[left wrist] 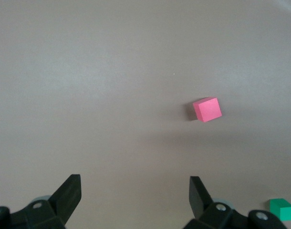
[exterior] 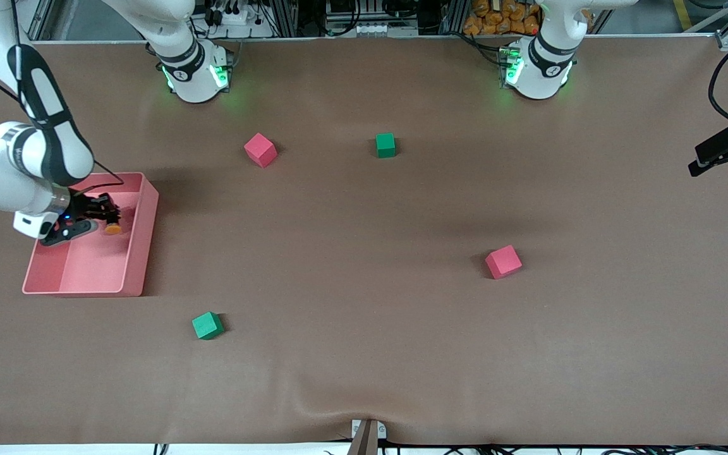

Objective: Place and upright button with both arms
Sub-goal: 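Close the right gripper on the button body and lift it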

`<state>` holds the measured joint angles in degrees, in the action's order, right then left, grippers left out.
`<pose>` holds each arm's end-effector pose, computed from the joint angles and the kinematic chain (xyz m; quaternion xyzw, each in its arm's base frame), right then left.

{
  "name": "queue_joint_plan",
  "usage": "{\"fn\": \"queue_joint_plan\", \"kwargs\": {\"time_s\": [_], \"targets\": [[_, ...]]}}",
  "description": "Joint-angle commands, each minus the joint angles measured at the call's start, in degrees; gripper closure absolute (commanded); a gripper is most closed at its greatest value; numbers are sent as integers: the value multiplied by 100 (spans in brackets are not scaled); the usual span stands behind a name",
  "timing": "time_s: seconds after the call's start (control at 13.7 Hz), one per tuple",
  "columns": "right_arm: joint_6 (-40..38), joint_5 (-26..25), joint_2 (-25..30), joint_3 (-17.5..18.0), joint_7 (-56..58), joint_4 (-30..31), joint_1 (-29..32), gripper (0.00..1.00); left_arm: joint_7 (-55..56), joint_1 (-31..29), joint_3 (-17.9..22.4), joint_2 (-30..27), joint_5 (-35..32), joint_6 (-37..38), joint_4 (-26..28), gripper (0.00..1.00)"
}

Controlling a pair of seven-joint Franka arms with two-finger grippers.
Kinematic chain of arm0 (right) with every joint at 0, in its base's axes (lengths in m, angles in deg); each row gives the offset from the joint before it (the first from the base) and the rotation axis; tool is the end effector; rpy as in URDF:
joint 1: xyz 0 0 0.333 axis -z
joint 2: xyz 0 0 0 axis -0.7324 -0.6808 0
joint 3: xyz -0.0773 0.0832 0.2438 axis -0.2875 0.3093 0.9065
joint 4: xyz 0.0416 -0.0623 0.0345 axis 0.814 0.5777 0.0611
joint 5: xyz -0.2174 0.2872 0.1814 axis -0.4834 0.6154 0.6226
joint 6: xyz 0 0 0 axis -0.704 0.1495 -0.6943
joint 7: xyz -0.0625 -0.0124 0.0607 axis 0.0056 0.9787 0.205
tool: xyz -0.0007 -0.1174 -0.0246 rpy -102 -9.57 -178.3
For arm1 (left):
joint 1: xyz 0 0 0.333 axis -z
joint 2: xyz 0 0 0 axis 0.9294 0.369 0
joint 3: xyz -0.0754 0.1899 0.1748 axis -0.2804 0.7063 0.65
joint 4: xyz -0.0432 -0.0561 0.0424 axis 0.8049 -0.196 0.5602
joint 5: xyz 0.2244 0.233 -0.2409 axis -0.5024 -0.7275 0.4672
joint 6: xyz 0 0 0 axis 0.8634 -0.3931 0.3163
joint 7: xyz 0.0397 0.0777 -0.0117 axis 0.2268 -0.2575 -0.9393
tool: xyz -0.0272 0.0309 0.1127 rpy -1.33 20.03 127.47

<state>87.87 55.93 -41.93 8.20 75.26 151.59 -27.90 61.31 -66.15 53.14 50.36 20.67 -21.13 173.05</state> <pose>0.5001 -0.1764 0.1724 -0.9765 -0.1940 0.0871 0.0349 0.5693 0.0291 0.5802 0.9996 0.0106 0.0165 0.0185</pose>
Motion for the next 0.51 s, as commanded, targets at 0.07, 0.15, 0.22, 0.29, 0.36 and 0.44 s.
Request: {"fn": "queue_joint_plan", "kwargs": {"time_s": [0.07, 0.15, 0.22, 0.29, 0.36, 0.44], "targets": [[-333, -33, 96, 3, 415, -705, -459, 100, -150, -44, 6, 33, 111, 93, -89, 0], [-342, -33, 96, 3, 406, -863, -643, 100, -150, -44, 6, 33, 111, 93, -97, 0], [-455, -25, 87, 3, 380, -1039, -845, 100, -158, -44, 6, 33, 111, 93, -89, 0], [-674, 10, 61, 3, 336, -1250, -1065, 100, -159, -44, 6, 33, 111, 93, -88, 0], [-859, 63, 35, 3, 319, -1487, -1267, 100, -159, -44, 6, 33, 111, 93, -88, 0], [-956, 72, 26, -6, 240, -1680, -1434, 100, -159, -44, 6, 33, 111, 93, -88, 0]]}}
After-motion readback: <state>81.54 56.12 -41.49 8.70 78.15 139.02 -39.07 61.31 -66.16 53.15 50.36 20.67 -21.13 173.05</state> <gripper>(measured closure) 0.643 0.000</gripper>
